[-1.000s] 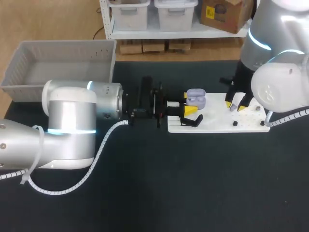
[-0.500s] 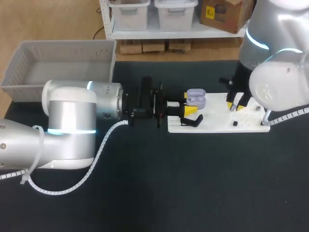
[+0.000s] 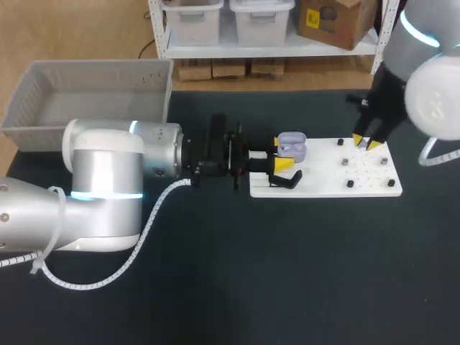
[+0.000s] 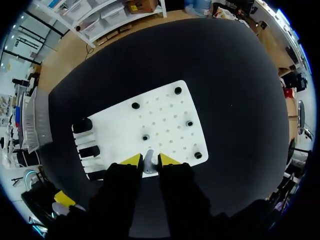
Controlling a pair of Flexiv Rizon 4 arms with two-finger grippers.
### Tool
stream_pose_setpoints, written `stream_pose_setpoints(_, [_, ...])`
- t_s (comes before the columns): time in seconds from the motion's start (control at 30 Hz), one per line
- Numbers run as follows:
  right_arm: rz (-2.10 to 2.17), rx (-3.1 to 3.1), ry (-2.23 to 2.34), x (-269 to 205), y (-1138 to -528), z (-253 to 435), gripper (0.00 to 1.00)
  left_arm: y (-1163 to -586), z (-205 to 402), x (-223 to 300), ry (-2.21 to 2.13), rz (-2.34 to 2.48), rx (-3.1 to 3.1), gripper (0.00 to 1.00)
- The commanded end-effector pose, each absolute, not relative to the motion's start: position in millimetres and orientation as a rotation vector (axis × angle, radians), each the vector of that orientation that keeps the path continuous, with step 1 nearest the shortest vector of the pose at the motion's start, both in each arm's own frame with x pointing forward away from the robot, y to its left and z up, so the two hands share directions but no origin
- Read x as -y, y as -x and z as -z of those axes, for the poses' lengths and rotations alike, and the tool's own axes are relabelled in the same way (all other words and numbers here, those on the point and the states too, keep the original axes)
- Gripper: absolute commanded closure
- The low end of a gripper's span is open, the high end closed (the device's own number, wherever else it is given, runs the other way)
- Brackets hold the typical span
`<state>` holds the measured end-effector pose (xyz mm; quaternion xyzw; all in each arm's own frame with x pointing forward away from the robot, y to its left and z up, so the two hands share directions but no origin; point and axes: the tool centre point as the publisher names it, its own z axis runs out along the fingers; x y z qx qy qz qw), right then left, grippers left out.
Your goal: Pick up each earbud case from the left stands, insert the matching earbuds, close the lid, and place the case in the box.
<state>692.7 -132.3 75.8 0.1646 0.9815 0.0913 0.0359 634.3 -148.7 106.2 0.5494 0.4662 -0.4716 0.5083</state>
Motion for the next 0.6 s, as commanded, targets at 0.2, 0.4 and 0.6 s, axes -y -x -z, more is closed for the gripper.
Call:
stream_pose_setpoints(0.2, [-0.319, -3.086, -0.272, 135.5, -663.3, -147.5, 1.00, -632.7, -105.7, 148.4, -1.320, 1.131, -1.123, 1.00])
stream_pose_setpoints(0.4, [-0.386, -3.108, -0.143, 129.3, -654.8, -165.3, 1.00, -632.7, -105.7, 148.4, -1.320, 1.131, -1.123, 1.00])
stream_pose_setpoints(0.6, [-0.386, -3.108, -0.143, 129.3, -654.8, -165.3, 1.00, -632.7, -105.7, 148.4, -1.320, 1.131, -1.123, 1.00])
